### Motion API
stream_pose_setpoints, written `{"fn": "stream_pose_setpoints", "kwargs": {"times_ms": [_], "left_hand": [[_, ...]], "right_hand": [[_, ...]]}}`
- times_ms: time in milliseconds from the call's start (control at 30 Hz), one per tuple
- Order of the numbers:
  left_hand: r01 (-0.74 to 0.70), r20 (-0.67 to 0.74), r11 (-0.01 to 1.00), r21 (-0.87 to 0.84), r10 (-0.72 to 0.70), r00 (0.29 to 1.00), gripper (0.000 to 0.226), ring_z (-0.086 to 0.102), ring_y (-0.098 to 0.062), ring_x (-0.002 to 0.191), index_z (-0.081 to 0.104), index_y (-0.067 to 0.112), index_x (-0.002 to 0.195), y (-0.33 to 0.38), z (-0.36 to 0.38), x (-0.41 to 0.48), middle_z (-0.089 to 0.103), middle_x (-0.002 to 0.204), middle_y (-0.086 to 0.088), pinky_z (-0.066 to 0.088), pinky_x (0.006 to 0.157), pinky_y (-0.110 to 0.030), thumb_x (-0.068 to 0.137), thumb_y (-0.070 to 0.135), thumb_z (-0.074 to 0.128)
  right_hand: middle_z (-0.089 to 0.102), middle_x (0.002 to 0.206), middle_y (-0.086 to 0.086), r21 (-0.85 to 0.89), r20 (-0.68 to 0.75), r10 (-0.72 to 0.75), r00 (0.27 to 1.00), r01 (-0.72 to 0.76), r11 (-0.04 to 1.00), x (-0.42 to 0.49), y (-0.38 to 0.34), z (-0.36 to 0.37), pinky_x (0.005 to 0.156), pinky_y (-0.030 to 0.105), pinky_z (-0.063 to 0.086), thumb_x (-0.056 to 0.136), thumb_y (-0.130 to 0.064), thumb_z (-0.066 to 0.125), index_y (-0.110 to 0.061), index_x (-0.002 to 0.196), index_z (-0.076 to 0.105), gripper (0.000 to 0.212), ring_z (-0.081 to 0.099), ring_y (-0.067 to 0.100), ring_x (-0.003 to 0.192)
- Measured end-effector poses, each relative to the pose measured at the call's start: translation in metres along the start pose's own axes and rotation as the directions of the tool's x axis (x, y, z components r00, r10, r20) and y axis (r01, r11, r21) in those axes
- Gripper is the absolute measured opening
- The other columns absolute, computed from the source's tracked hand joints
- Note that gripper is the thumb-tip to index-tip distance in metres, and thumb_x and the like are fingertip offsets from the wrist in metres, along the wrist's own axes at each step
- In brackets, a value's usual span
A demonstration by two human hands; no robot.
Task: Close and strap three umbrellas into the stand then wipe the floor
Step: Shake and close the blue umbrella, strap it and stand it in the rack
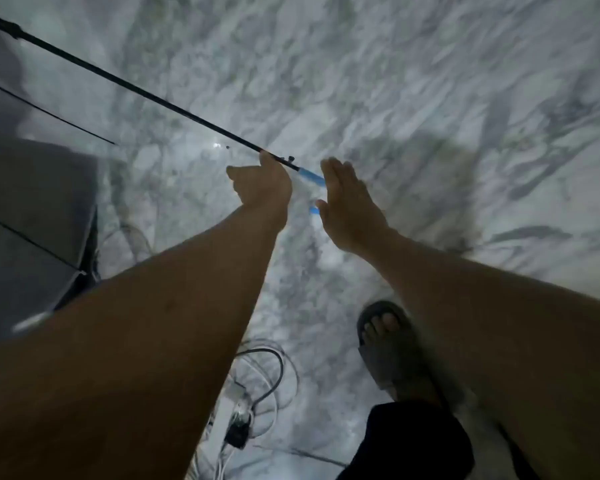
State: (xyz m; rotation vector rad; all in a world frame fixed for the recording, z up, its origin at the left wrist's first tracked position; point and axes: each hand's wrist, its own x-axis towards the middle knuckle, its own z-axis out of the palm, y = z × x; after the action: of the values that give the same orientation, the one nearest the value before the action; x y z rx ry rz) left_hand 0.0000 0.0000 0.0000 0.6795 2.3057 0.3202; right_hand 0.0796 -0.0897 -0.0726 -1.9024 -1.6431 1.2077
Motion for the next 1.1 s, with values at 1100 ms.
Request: {"fn": "stream_pose_setpoints", "kwargs": {"times_ms": [1100], "left_hand": [[0.159,0.399,0.961,-0.227,-0.057,0.915,0.019,0.070,-0.030,0.076,0.048,0.009,0.082,0.076,-0.176,-0.331,0.065,0.093,-0.015,0.059,0.064,-0.035,0.093,-0.005,0.055]], "right_hand": [[0.064,0.114,0.009,-0.024,0.127,0.409,0.903,-0.410,0.912,-0.280,-0.140,-0.280,0.089,0.035,0.049,0.096,-0.010,0.049,-0.013,0.125,0.058,0.031,0.062,0.028,0.106]]}}
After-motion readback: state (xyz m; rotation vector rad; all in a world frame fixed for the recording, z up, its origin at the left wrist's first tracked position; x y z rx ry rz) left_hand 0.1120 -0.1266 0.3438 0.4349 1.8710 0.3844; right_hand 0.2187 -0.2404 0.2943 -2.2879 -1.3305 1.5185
